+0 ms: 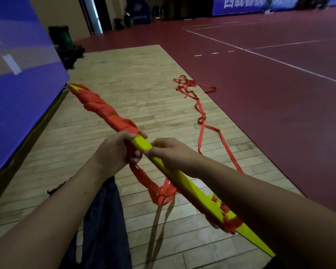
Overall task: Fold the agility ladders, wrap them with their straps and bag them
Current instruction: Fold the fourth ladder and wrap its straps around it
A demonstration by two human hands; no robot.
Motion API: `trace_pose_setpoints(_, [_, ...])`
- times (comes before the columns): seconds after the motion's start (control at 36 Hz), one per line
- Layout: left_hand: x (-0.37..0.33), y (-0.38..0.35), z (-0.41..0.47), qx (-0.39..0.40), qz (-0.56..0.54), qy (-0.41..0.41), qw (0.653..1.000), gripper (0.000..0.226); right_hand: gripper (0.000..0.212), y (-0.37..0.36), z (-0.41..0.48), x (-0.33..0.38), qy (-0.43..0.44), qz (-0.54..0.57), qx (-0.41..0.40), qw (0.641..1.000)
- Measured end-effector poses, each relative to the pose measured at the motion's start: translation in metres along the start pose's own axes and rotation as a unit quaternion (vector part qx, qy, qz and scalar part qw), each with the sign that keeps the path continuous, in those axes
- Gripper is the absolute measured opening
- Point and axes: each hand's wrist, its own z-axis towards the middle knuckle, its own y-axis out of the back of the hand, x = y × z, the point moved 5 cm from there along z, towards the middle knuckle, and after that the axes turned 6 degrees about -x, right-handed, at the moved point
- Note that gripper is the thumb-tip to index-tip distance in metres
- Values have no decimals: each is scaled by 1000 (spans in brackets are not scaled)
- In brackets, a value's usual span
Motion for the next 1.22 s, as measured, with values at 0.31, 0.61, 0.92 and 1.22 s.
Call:
trace_pose_setpoints(0.31, [-8,11,1,27,34,-31,999,39,19,-5,-10,-11,-78,221,210,949])
trace_pose_setpoints(0.61, [11,2,1,-78,133,86,984,57,43,-4,0,-4,-6,-111,12,994])
trace_pose_setpoints(0.92, [-7,9,4,-104,22,9,994,27,24,2,-14,-3,-60,138,96,984])
trace_pose_setpoints(1.22, [8,8,7,-108,168,63,978,51,24,-1,-1,-3,17,-80,-41,996])
